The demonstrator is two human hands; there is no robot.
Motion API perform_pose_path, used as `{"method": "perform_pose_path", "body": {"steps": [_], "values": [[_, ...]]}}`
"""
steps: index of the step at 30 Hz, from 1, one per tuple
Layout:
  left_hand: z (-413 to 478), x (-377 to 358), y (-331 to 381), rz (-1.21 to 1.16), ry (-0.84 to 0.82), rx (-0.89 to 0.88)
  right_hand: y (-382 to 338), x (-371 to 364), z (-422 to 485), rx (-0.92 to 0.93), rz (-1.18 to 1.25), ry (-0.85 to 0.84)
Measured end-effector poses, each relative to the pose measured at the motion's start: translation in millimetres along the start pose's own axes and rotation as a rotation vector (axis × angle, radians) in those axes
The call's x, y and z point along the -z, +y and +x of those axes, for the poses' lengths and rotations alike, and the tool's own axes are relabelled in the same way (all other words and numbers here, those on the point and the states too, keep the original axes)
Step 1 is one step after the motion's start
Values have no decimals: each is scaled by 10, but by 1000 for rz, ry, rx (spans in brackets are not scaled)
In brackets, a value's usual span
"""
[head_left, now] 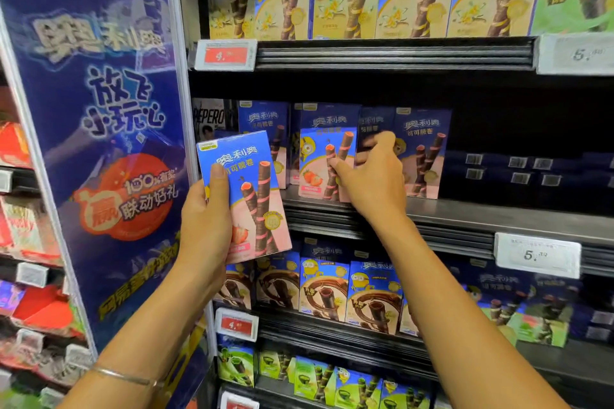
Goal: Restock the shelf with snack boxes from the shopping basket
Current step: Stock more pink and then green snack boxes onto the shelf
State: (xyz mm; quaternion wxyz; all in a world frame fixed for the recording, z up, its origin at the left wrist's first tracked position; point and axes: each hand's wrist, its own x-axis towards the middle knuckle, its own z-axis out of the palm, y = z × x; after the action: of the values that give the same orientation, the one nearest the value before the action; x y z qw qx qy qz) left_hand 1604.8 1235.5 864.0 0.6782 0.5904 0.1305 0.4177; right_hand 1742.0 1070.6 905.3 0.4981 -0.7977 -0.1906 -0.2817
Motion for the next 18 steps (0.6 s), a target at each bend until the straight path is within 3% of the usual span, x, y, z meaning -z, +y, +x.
{"method": "perform_pose_path", "body": {"steps": [18], "values": [[-97, -16, 18, 26, -65, 6, -60, -303, 121, 28, -217, 8]]}}
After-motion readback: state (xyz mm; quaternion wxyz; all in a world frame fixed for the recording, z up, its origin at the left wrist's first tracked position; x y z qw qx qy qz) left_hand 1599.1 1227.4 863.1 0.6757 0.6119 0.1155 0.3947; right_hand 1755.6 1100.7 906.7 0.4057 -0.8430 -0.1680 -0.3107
